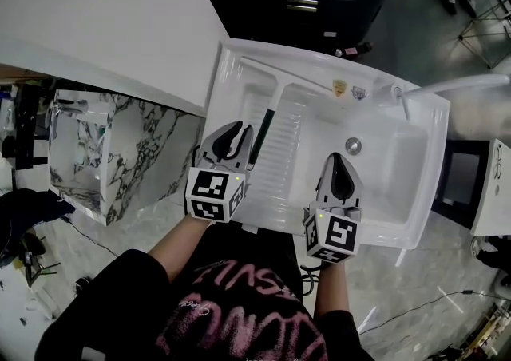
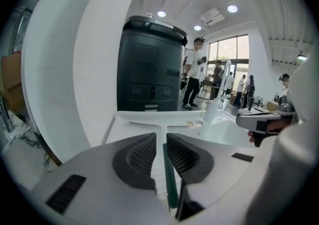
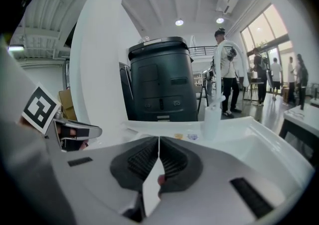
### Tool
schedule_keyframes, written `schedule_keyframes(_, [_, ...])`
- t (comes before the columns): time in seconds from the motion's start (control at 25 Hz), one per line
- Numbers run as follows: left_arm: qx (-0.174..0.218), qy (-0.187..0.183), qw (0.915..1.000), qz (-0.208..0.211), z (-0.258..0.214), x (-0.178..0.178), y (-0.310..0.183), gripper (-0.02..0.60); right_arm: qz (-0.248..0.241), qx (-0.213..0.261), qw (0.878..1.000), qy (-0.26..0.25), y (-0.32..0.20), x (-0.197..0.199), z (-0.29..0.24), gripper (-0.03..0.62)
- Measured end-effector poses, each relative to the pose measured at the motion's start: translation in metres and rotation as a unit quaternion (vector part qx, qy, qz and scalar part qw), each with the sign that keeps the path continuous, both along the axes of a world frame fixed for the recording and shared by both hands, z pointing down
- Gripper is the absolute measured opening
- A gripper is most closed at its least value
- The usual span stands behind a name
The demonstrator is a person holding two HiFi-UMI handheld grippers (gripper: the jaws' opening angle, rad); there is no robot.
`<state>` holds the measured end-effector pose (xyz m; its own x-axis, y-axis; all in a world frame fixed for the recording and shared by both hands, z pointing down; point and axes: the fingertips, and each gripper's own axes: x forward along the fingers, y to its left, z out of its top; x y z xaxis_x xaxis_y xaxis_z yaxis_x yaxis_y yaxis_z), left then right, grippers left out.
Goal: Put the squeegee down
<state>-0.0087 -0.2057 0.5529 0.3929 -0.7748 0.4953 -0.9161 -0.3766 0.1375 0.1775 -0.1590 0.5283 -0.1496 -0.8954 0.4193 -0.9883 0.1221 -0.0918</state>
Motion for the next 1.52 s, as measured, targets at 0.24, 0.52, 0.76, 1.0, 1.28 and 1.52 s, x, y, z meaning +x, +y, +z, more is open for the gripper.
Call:
schedule_keyframes(0.24, [0.027, 0.027, 0.9993, -0.005, -0.033, -0.013, 0.015, 0.056, -0.003, 0.032, 0.999, 0.01, 0.012, -0.022, -0.033, 0.021])
schedule_keyframes(0.52, [0.06, 0.048, 0.997, -0.008, -0.069, -0.032, 0.033, 0.043, -0.004, 0.064, 0.998, 0.012, 0.024, -0.04, -0.07, 0.021])
schedule_keyframes(0.76, [0.087, 0.065, 0.9941, -0.001, -0.096, -0.042, 0.043, 0.034, -0.005, 0.09, 0.996, 0.022, 0.032, -0.055, -0.096, 0.021])
schedule_keyframes(1.0, [0.132, 0.072, 0.9887, -0.005, -0.126, -0.054, 0.043, 0.015, 0.001, 0.121, 0.992, 0.025, 0.034, -0.062, -0.119, 0.021])
schedule_keyframes(1.28, [0.163, 0.079, 0.9835, 0.001, -0.15, -0.06, 0.043, 0.012, 0.011, 0.148, 0.988, 0.036, 0.036, -0.061, -0.139, 0.021])
schedule_keyframes(1.52, [0.192, 0.08, 0.9782, 0.007, -0.167, -0.059, 0.043, 0.012, 0.016, 0.167, 0.985, 0.039, 0.038, -0.06, -0.151, 0.021])
